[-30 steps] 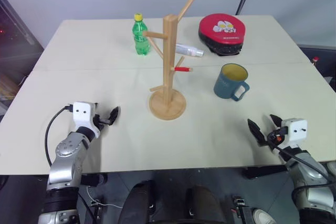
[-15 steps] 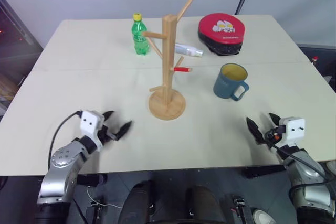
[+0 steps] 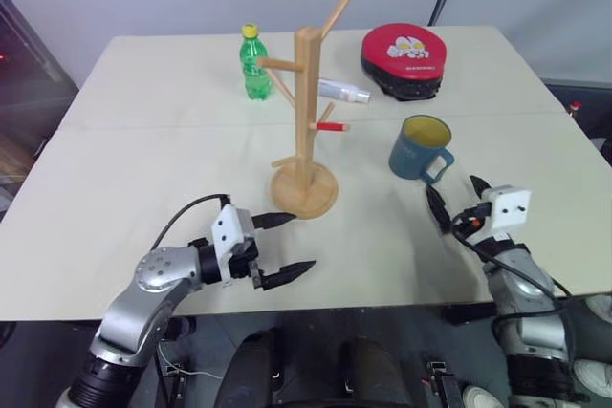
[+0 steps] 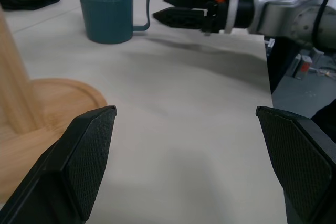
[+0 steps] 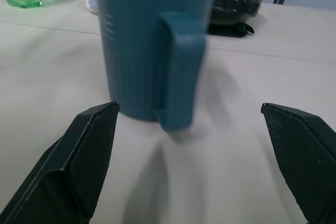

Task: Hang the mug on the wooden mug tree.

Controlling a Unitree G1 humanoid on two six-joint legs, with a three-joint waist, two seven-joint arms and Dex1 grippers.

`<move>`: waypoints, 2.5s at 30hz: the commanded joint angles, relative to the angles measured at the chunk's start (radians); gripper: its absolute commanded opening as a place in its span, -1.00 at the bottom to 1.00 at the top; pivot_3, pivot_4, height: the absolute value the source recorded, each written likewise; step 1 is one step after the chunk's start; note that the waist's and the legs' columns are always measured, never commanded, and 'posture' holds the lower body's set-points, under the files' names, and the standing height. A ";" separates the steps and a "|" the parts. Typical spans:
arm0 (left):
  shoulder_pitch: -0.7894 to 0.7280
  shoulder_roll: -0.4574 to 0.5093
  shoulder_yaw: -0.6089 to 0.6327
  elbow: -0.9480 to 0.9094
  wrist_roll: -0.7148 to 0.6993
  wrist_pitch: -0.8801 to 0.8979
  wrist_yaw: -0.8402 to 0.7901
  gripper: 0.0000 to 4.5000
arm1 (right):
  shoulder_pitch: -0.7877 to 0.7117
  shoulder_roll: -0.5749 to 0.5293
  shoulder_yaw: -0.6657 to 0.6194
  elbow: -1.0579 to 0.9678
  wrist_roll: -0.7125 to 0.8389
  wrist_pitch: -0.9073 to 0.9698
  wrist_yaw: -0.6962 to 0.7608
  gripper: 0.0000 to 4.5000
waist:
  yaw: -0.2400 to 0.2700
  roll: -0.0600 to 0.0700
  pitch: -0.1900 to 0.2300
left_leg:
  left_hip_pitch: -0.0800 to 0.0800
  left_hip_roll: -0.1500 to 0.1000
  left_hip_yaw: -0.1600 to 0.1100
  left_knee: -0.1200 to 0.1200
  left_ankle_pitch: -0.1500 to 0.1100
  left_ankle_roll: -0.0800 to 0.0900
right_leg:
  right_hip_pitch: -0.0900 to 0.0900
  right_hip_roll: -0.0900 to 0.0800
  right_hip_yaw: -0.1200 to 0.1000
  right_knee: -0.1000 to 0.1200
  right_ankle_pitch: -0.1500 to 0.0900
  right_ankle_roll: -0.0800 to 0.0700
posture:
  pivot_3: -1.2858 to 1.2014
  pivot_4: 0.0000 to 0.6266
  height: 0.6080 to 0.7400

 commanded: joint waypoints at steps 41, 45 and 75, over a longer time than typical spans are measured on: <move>-0.021 -0.004 0.015 -0.087 -0.014 0.005 0.053 1.00 | -0.230 0.163 0.009 0.102 -0.180 0.124 -0.445 0.77 | -0.003 0.000 0.000 | 0.000 0.000 0.000 0.001 0.000 0.000 | -0.001 0.002 -0.001 0.003 0.001 0.002 | 0.03 -0.52 1.00; -0.020 -0.003 0.018 -0.091 -0.015 0.007 0.058 1.00 | -0.238 0.176 0.009 0.113 -0.146 0.122 -0.420 -0.06 | -0.003 0.000 0.000 | 0.000 0.000 0.000 0.001 0.000 0.000 | -0.001 0.002 -0.001 0.003 0.001 0.002 | 0.03 -0.52 1.00; -0.046 0.075 0.253 0.014 -0.131 0.005 0.003 1.00 | -0.290 -0.277 0.304 -0.398 -0.212 0.050 0.270 -0.98 | 0.000 -0.002 0.003 | 0.000 0.001 0.001 0.001 0.000 0.000 | -0.002 0.003 -0.001 0.003 0.001 0.002 | 0.03 -0.52 1.00</move>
